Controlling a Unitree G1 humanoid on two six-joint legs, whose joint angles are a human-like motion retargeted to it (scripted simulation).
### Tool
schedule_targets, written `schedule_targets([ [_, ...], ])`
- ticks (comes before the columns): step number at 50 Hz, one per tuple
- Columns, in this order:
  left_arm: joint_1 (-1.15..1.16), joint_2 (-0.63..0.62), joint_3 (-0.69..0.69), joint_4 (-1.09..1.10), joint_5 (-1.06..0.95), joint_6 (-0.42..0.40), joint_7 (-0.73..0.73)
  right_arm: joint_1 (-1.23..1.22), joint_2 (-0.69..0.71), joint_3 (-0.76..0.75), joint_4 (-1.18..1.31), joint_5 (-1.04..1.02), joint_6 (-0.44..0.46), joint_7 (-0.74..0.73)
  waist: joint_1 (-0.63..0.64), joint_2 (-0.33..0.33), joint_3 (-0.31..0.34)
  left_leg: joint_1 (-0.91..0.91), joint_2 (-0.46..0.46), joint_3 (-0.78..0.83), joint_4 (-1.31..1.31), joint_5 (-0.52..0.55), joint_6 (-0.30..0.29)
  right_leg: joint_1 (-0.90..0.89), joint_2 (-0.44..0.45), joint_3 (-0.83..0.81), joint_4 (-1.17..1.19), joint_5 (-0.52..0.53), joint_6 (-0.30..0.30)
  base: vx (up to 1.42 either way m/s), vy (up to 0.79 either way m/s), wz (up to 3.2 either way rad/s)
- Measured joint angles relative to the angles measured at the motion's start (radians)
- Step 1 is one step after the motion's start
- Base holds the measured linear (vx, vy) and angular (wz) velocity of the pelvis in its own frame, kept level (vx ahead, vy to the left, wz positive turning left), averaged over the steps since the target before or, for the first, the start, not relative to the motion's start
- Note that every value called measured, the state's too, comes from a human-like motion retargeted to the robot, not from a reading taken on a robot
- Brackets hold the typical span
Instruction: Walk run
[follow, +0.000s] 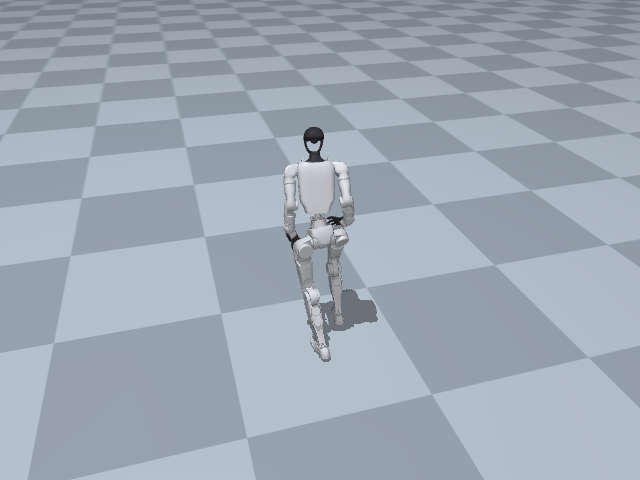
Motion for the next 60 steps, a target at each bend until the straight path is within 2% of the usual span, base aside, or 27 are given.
schedule_targets([
  [5, 0.034, 0.021, -0.012, -0.036, 0.036, -0.048, 0.086, 0.048, -0.04, 0.028, -0.148, 0.015, -0.053, -0.079, -0.048, -0.01, 0.052, 0.168, -0.027, -0.052, -0.065, 0.073, -0.067, -0.195, -0.074, -0.067, -0.074, -0.018, 0.045, 1.13, -0.58, 0.66],
  [7, 0.058, 0.0, 0.0, -0.022, 0.026, -0.047, 0.132, 0.055, -0.056, 0.015, -0.173, 0.016, -0.073, -0.09, -0.095, 0.029, 0.043, 0.208, 0.018, -0.019, -0.08, 0.25, -0.136, -0.218, -0.025, 0.005, -0.096, -0.002, 0.022, 1.32, -0.51, 0.81],
  [8, 0.071, -0.01, -0.005, -0.013, 0.01, -0.052, 0.148, 0.058, -0.063, 0.003, -0.176, 0.015, -0.074, -0.096, -0.11, 0.064, 0.03, 0.211, 0.052, 0.004, -0.064, 0.385, -0.172, -0.216, 0.009, 0.034, -0.091, 0.007, -0.079, 1.74, -0.71, 0.32],
  [10, 0.092, -0.034, -0.027, -0.007, -0.036, -0.072, 0.173, 0.051, -0.088, -0.012, -0.164, 0.016, -0.064, -0.108, -0.059, 0.066, -0.018, 0.186, -0.012, 0.032, 0.014, 0.754, -0.288, -0.165, -0.023, -0.061, 0.015, -0.176, -0.192, 1.8, -0.66, -0.57],
  [12, 0.1, -0.023, -0.053, -0.025, -0.066, -0.103, 0.191, 0.024, -0.099, -0.005, -0.122, 0.036, -0.052, -0.102, -0.058, 0.03, -0.009, 0.077, -0.097, 0.054, 0.285, 0.916, -0.288, -0.117, -0.01, 0.12, 0.079, -0.276, -0.154, 1.64, -0.53, -0.25],
  [15, 0.091, -0.017, -0.039, -0.073, -0.073, -0.11, 0.254, -0.061, -0.109, 0.067, -0.01, 0.113, -0.069, -0.024, 0.043, -0.035, 0.006, -0.174, -0.113, 0.078, 0.77, 0.737, -0.275, 0.067, 0.091, 0.178, 0.065, -0.387, -0.22, 1.54, -0.75, -1.47],
  [20, 0.095, -0.104, 0.075, -0.237, -0.044, -0.154, 0.299, -0.148, -0.144, 0.089, 0.086, 0.243, -0.01, 0.205, 0.263, -0.135, -0.004, -0.648, 0.041, 0.22, 0.98, 0.422, 0.023, 0.394, 0.137, 0.209, -0.151, -0.331, -0.288, 2.18, -0.4, -1.03],
  [23, 0.111, -0.04, 0.078, -0.31, -0.026, -0.271, 0.356, -0.15, -0.108, 0.047, 0.114, 0.218, 0.058, 0.272, 0.363, -0.253, -0.025, -0.845, 0.046, 0.197, 0.752, 0.346, 0.036, 0.637, 0.197, 0.208, -0.4, 0.078, -0.283, 2.53, -0.8, -0.45],
  [25, 0.102, 0.021, 0.06, -0.344, -0.003, -0.313, 0.448, -0.136, -0.074, 0.02, 0.139, 0.176, 0.103, 0.287, 0.401, -0.312, -0.024, -0.869, 0.031, 0.22, 0.479, 0.284, 0.067, 0.755, 0.181, 0.188, -0.479, 0.444, -0.195, 2.1, -0.73, -0.08],
  [27, 0.066, 0.08, 0.035, -0.36, 0.039, -0.329, 0.544, -0.125, -0.042, 0.011, 0.168, 0.153, 0.113, 0.284, 0.431, -0.351, -0.005, -0.816, 0.003, 0.234, 0.236, 0.24, 0.025, 0.811, 0.139, 0.134, -0.443, 0.674, -0.07, 2.25, -0.59, 0.0],
  [28, 0.047, 0.103, 0.024, -0.36, 0.066, -0.322, 0.572, -0.119, -0.028, 0.018, 0.184, 0.15, 0.109, 0.28, 0.43, -0.362, 0.021, -0.763, -0.012, 0.239, 0.172, 0.203, -0.012, 0.802, 0.124, 0.128, -0.295, 0.679, -0.033, 2.75, -0.65, 0.35],
  [30, 0.001, 0.146, 0.019, -0.35, 0.104, -0.293, 0.57, -0.121, -0.002, 0.061, 0.207, 0.152, 0.1, 0.268, 0.373, -0.317, 0.051, -0.66, 0.011, 0.198, 0.128, 0.299, 0.015, 0.779, 0.261, 0.203, -0.132, 0.681, -0.023, 2.33, -0.69, 1.16],
  [32, -0.029, 0.167, 0.009, -0.321, 0.109, -0.282, 0.481, -0.108, 0.022, 0.071, 0.212, 0.113, 0.091, 0.269, 0.239, -0.231, 0.045, -0.6, -0.019, 0.083, 0.293, 0.142, 0.13, 0.645, 0.387, 0.091, 0.045, 0.651, -0.006, 2.42, -0.78, 1.71],
  [33, -0.019, 0.17, -0.006, -0.301, 0.11, -0.284, 0.434, -0.074, 0.033, 0.071, 0.211, 0.082, 0.108, 0.258, 0.232, -0.205, 0.049, -0.576, -0.037, -0.071, 0.355, 0.101, 0.082, 0.573, 0.4, 0.044, 0.196, 0.564, -0.022, 2.79, -0.83, 0.45],
  [36, -0.024, 0.158, 0.035, -0.21, 0.048, -0.313, 0.311, -0.019, 0.044, 0.037, 0.177, 0.083, 0.106, 0.282, 0.126, -0.135, 0.02, -0.417, 0.065, 0.015, 0.422, -0.087, 0.056, 0.268, 0.341, -0.001, 0.468, 0.263, -0.078, 2.15, -0.57, -0.07],
  [38, -0.004, 0.146, -0.005, -0.175, -0.011, -0.307, 0.274, 0.017, 0.038, -0.001, 0.129, 0.139, 0.069, 0.297, 0.068, -0.111, -0.027, -0.241, 0.047, 0.069, 0.291, -0.069, 0.029, 0.101, 0.241, 0.002, 0.435, 0.141, -0.105, 2.36, -0.54, -0.15],
  [40, 0.026, 0.139, -0.02, -0.154, -0.031, -0.285, 0.268, 0.051, 0.031, -0.025, 0.069, 0.184, 0.032, 0.255, -0.005, -0.074, -0.048, -0.082, 0.035, 0.095, 0.165, 0.134, -0.032, -0.029, 0.18, 0.043, 0.31, 0.094, -0.069, 2.4, -0.64, 0.48],
  [43, 0.063, 0.106, -0.034, -0.113, -0.019, -0.246, 0.258, 0.091, 0.025, -0.089, 0.001, 0.235, -0.043, 0.153, -0.118, 0.016, -0.066, 0.123, 0.077, 0.105, -0.016, 0.745, -0.153, -0.101, 0.061, 0.042, -0.041, 0.067, 0.011, 2.45, -0.65, 0.66],
  [45, 0.088, 0.088, -0.045, -0.103, -0.017, -0.228, 0.234, 0.093, 0.014, -0.104, -0.026, 0.257, -0.088, 0.085, -0.162, 0.071, -0.036, 0.198, 0.108, 0.057, 0.047, 0.956, -0.272, -0.076, 0.072, 0.098, -0.283, 0.024, 0.02, 2.39, -0.64, -0.26],
  [48, 0.091, 0.05, -0.024, -0.126, 0.001, -0.166, 0.223, 0.024, -0.034, -0.093, -0.027, 0.193, -0.091, 0.055, -0.186, 0.043, 0.012, 0.234, 0.021, 0.003, 0.279, 0.956, -0.233, 0.04, 0.053, 0.225, -0.474, -0.037, 0.048, 2.36, -0.73, -0.59],
  [50, 0.084, 0.026, -0.02, -0.143, 0.029, -0.102, 0.256, -0.028, -0.079, -0.082, -0.024, 0.14, -0.069, 0.084, -0.186, -0.022, 0.036, 0.236, -0.128, -0.019, 0.448, 0.956, -0.228, 0.114, 0.029, 0.28, -0.435, 0.13, -0.024, 2.51, -0.75, -0.48],
  [52, 0.105, 0.025, 0.021, -0.171, 0.078, -0.068, 0.269, -0.067, -0.109, -0.028, 0.002, 0.129, -0.036, 0.116, -0.145, 0.007, 0.027, 0.102, -0.071, 0.093, 0.719, 0.863, -0.159, 0.129, 0.114, 0.248, -0.224, 0.016, -0.231, 3.02, -1.01, -0.66],
  [53, 0.129, 0.02, 0.045, -0.177, 0.104, -0.066, 0.271, -0.075, -0.112, 0.007, 0.03, 0.134, -0.012, 0.124, -0.124, 0.021, 0.02, 0.04, -0.019, 0.149, 0.866, 0.761, -0.08, 0.168, 0.15, 0.302, -0.149, -0.067, -0.234, 3.21, -1.0, -0.51],
  [55, 0.132, 0.016, 0.034, -0.17, 0.141, -0.078, 0.287, -0.118, -0.109, -0.067, 0.126, 0.219, -0.026, 0.252, 0.021, 0.068, -0.01, -0.201, 0.043, 0.095, 1.128, 0.583, -0.037, 0.241, 0.218, 0.266, -0.068, -0.186, -0.275, 2.46, -0.5, -0.74],
  [56, 0.126, 0.007, 0.043, -0.18, 0.128, -0.086, 0.273, -0.131, -0.124, -0.039, 0.156, 0.263, -0.011, 0.313, 0.088, 0.031, -0.041, -0.291, 0.037, 0.173, 1.092, 0.529, 0.017, 0.305, 0.204, 0.296, -0.097, -0.193, -0.282, 2.2, -0.16, -1.43],
  [58, 0.132, 0.006, 0.055, -0.223, 0.101, -0.098, 0.241, -0.143, -0.142, 0.005, 0.189, 0.354, 0.043, 0.422, 0.213, -0.03, -0.102, -0.458, 0.031, 0.241, 0.958, 0.447, 0.079, 0.454, 0.221, 0.352, -0.207, -0.125, -0.288, 2.54, -0.34, -1.36],
  [60, 0.143, 0.019, 0.046, -0.278, 0.088, -0.12, 0.242, -0.121, -0.149, -0.003, 0.181, 0.392, 0.082, 0.448, 0.288, -0.087, -0.125, -0.583, 0.014, 0.203, 0.771, 0.4, 0.089, 0.629, 0.236, 0.271, -0.352, 0.121, -0.267, 2.88, -0.67, -0.15],
])
